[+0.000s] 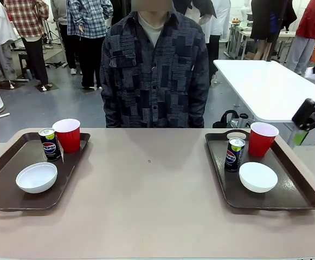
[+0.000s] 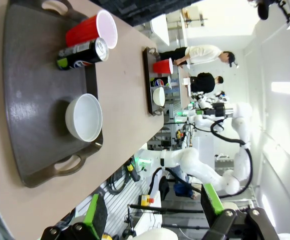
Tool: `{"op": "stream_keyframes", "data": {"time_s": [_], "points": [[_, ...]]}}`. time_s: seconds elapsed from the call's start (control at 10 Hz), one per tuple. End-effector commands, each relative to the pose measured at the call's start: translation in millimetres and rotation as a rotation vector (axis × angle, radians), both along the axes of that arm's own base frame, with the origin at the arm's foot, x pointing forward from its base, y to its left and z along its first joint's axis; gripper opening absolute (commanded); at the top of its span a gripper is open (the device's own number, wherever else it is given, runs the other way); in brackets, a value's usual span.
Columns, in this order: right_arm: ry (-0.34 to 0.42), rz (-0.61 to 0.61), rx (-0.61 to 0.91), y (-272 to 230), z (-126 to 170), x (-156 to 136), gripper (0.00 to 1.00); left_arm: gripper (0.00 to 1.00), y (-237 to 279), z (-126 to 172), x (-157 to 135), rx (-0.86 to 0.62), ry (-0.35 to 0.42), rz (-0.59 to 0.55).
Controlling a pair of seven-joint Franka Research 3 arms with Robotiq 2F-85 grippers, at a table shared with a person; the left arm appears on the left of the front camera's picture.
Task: Prepare tableware on both trays.
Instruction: Pick up a Picnic Bowl from the table and place it on a Handle tray.
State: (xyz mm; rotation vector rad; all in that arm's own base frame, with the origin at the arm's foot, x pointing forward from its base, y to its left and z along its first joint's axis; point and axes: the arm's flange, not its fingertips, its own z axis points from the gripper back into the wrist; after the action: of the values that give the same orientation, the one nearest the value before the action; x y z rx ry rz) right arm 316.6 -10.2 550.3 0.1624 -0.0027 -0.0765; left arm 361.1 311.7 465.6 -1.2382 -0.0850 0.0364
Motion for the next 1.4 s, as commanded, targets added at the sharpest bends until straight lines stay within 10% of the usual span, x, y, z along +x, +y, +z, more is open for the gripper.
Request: {"op": "stream_keyframes", "data": {"time_s": [0.0, 0.5, 1.3], "points": [[0.043, -0.059, 0.279, -57.2, 19.7, 22.3, 1.0, 1.0, -2.2, 0.9, -2.7, 0.007, -0.006, 0.012], [0.051, -0.051, 0.723, -181.1, 9.3, -4.9, 1.0, 1.0, -2.2, 0.9, -2.7, 0.007, -0.006, 0.012], [-0.157, -0.005, 0.863, -231.5, -54.2, -54.4, 1.0, 1.0, -2.2, 0.9, -2.7, 0.007, -0.006, 0.012]]}}
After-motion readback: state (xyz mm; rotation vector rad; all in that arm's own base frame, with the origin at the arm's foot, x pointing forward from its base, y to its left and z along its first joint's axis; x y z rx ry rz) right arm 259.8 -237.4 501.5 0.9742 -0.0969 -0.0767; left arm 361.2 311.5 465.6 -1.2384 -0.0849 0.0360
